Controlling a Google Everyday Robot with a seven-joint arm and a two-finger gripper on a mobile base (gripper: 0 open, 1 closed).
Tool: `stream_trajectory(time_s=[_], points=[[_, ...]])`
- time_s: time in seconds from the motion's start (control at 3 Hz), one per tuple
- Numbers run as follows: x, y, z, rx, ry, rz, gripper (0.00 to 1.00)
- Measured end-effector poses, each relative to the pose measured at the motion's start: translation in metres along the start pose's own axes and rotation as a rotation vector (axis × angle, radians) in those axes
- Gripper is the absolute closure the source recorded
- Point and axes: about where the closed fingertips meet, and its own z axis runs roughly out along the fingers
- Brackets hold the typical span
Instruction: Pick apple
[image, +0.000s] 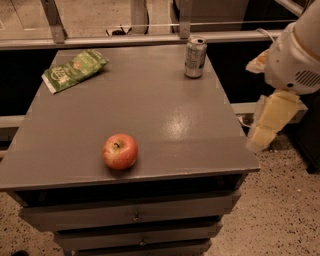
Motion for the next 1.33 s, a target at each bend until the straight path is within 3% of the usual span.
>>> stream_trajectory(time_s=[0.67, 1.33], points=[[-0.081, 0.022, 0.079, -0.128, -0.303, 0.010, 0.00], [-0.129, 0.046, 0.112, -0.185, -0.467, 0.012, 0.00]])
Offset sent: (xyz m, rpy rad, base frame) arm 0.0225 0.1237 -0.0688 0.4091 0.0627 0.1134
